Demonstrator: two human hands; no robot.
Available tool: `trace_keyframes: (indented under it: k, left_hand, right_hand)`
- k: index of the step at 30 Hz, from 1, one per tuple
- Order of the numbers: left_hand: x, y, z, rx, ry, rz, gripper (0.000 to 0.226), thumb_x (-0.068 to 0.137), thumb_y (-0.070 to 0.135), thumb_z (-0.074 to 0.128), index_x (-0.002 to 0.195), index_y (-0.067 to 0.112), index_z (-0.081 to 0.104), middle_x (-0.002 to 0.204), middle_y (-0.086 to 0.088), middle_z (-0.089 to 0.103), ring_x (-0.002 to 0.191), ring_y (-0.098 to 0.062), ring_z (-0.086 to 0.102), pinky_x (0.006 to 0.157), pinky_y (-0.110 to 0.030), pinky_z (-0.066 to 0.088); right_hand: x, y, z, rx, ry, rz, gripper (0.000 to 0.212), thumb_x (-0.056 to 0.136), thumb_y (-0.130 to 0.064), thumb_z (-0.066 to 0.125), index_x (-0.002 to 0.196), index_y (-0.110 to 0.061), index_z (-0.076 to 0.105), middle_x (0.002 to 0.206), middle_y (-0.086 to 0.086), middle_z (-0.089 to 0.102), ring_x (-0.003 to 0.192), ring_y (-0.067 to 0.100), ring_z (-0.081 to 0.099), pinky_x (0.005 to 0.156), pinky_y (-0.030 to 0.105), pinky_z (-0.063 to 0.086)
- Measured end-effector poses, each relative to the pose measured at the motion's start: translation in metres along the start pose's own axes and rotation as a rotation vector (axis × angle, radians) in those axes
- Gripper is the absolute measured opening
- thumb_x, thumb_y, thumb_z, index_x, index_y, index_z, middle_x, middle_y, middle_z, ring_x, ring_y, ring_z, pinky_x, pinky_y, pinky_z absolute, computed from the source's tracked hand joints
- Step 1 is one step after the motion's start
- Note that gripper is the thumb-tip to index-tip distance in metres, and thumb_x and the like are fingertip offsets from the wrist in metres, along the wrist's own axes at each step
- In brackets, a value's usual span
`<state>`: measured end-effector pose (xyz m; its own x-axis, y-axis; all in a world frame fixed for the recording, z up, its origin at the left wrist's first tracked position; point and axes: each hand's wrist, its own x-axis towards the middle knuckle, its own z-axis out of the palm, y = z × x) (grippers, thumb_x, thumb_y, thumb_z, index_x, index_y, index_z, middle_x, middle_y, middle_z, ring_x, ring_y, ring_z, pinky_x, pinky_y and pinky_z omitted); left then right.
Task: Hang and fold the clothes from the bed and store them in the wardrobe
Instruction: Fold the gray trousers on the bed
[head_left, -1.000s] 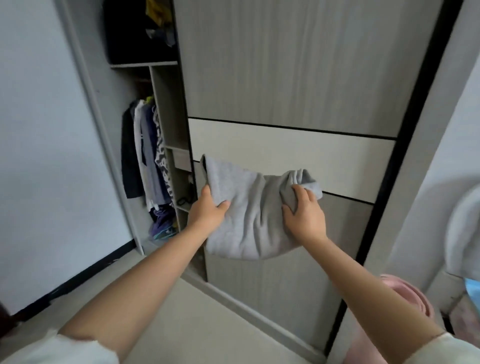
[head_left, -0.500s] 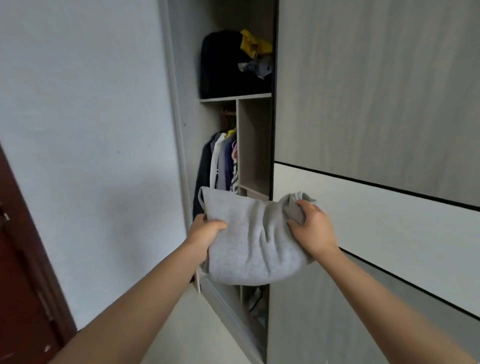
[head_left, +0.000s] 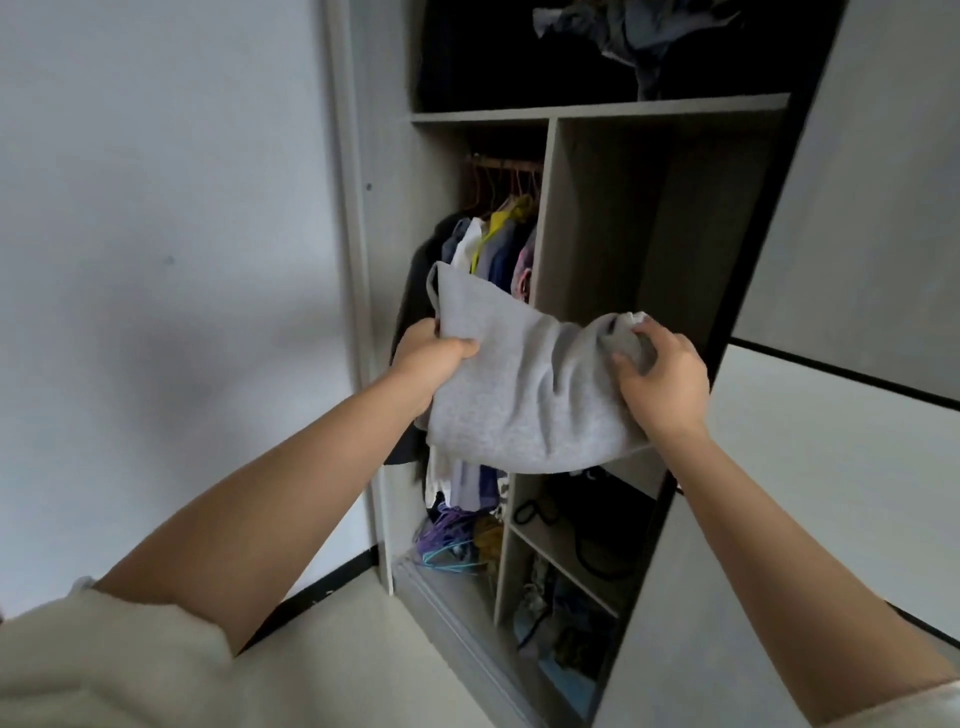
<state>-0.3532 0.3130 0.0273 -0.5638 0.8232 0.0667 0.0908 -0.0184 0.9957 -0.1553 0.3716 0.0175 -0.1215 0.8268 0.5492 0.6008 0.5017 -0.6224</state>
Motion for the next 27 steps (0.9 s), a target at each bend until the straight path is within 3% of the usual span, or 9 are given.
trace_keyframes:
  k: [4, 8, 12, 18, 22, 24, 26, 27]
  left_hand:
    - [0.073, -0.007, 0.017, 0.011, -0.121, 0.077, 0.033, 0.085, 0.01, 0.063, 0.117, 0.009, 0.055, 0.108, -0.005, 0.062, 0.094, -0.021, 0.061, 0.08, -0.034, 0.049]
    - [0.134, -0.007, 0.041, 0.065, -0.241, 0.141, 0.045, 0.084, 0.013, 0.065, 0.126, 0.012, 0.051, 0.119, -0.005, 0.06, 0.103, -0.021, 0.059, 0.091, -0.039, 0.048]
    - [0.181, -0.003, 0.074, 0.149, -0.375, 0.259, 0.052, 0.088, 0.017, 0.061, 0.136, 0.014, 0.041, 0.12, 0.002, 0.054, 0.105, -0.014, 0.053, 0.086, -0.028, 0.043]
    - [0.236, -0.003, 0.134, 0.129, -0.524, 0.362, 0.054, 0.09, 0.018, 0.058, 0.139, 0.016, 0.036, 0.126, 0.002, 0.05, 0.118, -0.014, 0.047, 0.099, -0.029, 0.039]
    - [0.27, -0.008, 0.184, 0.061, -0.661, 0.361, 0.056, 0.091, 0.021, 0.055, 0.142, 0.018, 0.031, 0.137, -0.003, 0.045, 0.126, -0.021, 0.043, 0.102, -0.035, 0.036]
    - [0.291, -0.018, 0.207, 0.034, -0.767, 0.327, 0.056, 0.092, 0.022, 0.054, 0.142, 0.019, 0.029, 0.138, -0.004, 0.044, 0.127, -0.022, 0.042, 0.104, -0.038, 0.035]
    - [0.31, -0.035, 0.221, 0.091, -0.779, 0.274, 0.055, 0.092, 0.022, 0.054, 0.142, 0.019, 0.03, 0.136, -0.007, 0.046, 0.124, -0.024, 0.044, 0.103, -0.038, 0.037]
    - [0.32, -0.047, 0.226, 0.192, -0.76, 0.257, 0.055, 0.092, 0.02, 0.052, 0.142, 0.018, 0.028, 0.135, -0.01, 0.046, 0.123, -0.027, 0.045, 0.102, -0.039, 0.038]
  right_hand:
    - [0.035, 0.014, 0.033, -0.038, 0.135, 0.064, 0.042, 0.09, -0.019, 0.056, 0.13, -0.01, 0.049, 0.13, 0.009, 0.049, 0.113, 0.024, 0.049, 0.084, 0.022, 0.034]
    - [0.061, 0.029, 0.06, -0.054, 0.217, 0.107, 0.042, 0.09, -0.018, 0.056, 0.131, -0.01, 0.048, 0.13, 0.008, 0.047, 0.112, 0.025, 0.05, 0.09, 0.032, 0.039]
    - [0.091, 0.041, 0.075, -0.137, 0.308, 0.142, 0.043, 0.09, -0.019, 0.055, 0.131, -0.008, 0.047, 0.133, 0.01, 0.044, 0.108, 0.026, 0.053, 0.088, 0.03, 0.041]
    - [0.128, 0.056, 0.082, -0.372, 0.469, 0.17, 0.04, 0.091, -0.015, 0.053, 0.13, -0.005, 0.048, 0.134, 0.019, 0.044, 0.103, 0.037, 0.054, 0.083, 0.04, 0.044]
    - [0.156, 0.078, 0.094, -0.497, 0.549, 0.294, 0.038, 0.091, -0.012, 0.052, 0.129, -0.008, 0.049, 0.134, 0.018, 0.042, 0.108, 0.038, 0.05, 0.086, 0.041, 0.043]
    - [0.17, 0.097, 0.105, -0.528, 0.642, 0.289, 0.036, 0.085, -0.004, 0.06, 0.12, -0.003, 0.056, 0.125, 0.024, 0.049, 0.099, 0.044, 0.055, 0.079, 0.045, 0.048]
    - [0.179, 0.117, 0.116, -0.539, 0.612, 0.385, 0.038, 0.087, -0.005, 0.057, 0.124, -0.004, 0.053, 0.13, 0.023, 0.046, 0.102, 0.043, 0.055, 0.08, 0.046, 0.048]
    - [0.181, 0.128, 0.124, -0.538, 0.494, 0.505, 0.042, 0.09, -0.008, 0.051, 0.132, -0.007, 0.045, 0.137, 0.02, 0.04, 0.108, 0.041, 0.052, 0.085, 0.044, 0.046]
